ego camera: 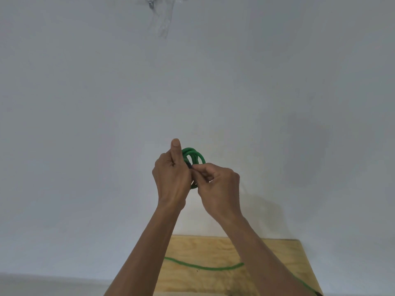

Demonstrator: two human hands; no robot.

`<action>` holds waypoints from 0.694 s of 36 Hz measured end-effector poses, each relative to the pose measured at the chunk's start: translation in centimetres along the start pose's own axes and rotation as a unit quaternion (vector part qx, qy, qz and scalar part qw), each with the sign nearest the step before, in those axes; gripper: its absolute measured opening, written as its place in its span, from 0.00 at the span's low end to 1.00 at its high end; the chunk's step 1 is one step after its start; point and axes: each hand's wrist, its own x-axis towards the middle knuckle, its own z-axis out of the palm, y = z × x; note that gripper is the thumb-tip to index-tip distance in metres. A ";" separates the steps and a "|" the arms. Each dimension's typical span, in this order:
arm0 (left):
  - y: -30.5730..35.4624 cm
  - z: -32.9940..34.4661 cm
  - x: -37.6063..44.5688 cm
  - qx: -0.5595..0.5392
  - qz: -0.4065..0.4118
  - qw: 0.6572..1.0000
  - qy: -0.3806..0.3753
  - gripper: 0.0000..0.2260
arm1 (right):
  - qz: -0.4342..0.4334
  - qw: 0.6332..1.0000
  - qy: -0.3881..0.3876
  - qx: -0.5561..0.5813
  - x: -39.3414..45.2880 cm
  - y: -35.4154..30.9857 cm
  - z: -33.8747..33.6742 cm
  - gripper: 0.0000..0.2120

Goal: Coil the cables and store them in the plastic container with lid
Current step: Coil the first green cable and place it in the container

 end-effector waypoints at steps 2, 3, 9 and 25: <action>0.0 -0.1 0.0 -0.022 -0.008 1.000 -0.006 0.31 | -0.016 1.000 0.011 0.000 0.4 -0.2 -0.4 0.03; 0.2 -0.2 -0.1 -0.028 -0.008 1.000 -0.006 0.32 | -0.023 1.000 0.020 -0.001 0.6 -0.3 -0.4 0.03; 0.6 -0.3 -0.1 -0.065 -0.004 0.998 -0.021 0.31 | -0.075 0.990 0.099 -0.067 0.9 0.1 0.0 0.15; 0.4 0.2 -0.4 -0.082 -0.042 0.994 -0.057 0.30 | 0.125 0.985 -0.063 0.100 1.5 0.6 -0.9 0.12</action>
